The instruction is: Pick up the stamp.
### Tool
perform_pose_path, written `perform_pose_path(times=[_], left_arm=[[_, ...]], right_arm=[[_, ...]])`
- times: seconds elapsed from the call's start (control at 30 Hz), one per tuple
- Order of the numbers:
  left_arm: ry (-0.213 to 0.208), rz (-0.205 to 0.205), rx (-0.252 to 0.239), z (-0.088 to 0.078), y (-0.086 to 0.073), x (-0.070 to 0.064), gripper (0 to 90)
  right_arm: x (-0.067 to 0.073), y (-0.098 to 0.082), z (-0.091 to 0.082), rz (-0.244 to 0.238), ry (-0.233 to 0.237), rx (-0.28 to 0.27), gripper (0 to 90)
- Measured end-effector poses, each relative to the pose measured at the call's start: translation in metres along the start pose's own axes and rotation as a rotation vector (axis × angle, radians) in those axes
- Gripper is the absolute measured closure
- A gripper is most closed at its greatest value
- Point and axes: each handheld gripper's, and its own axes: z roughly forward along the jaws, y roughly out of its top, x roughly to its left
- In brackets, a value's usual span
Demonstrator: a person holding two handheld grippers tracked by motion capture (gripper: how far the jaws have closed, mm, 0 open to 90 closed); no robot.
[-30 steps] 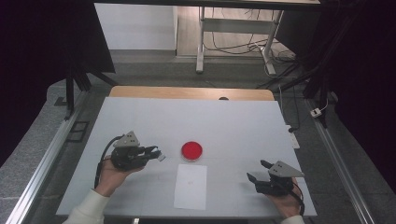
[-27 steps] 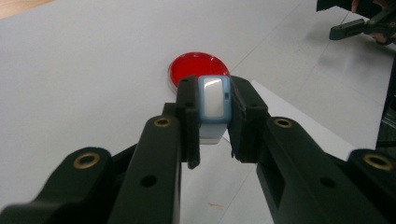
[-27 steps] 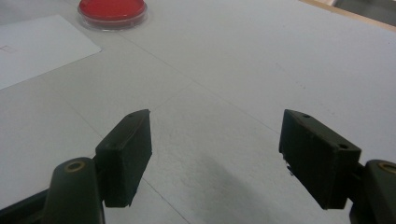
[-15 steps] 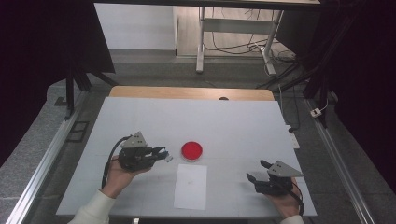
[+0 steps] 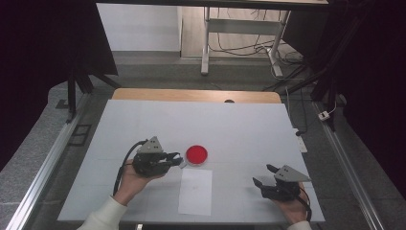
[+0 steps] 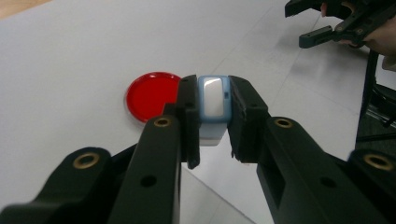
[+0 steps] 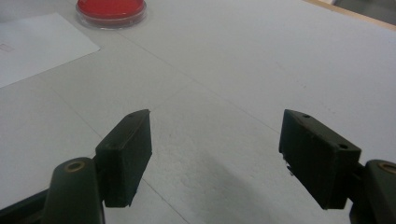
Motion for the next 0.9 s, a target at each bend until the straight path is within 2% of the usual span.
perform_pose_path(times=[0.27,0.5,0.7,0.9], left_arm=[[-0.021,0.014,0.004,0.010,0.009,-0.008,75.4],[-0.048,0.032,0.023,0.027,0.013,-0.016,75.4],[-0.067,0.024,0.025,0.038,0.014,-0.020,75.4],[-0.067,0.025,0.024,0.040,0.015,-0.022,75.4]], right_arm=[[0.000,0.000,-0.002,0.006,-0.007,-0.002,24.9],[-0.001,0.000,-0.002,0.006,-0.009,-0.001,24.9],[0.000,0.000,-0.001,0.000,-0.010,0.002,24.9],[0.000,-0.001,-0.001,0.003,-0.004,0.000,24.9]])
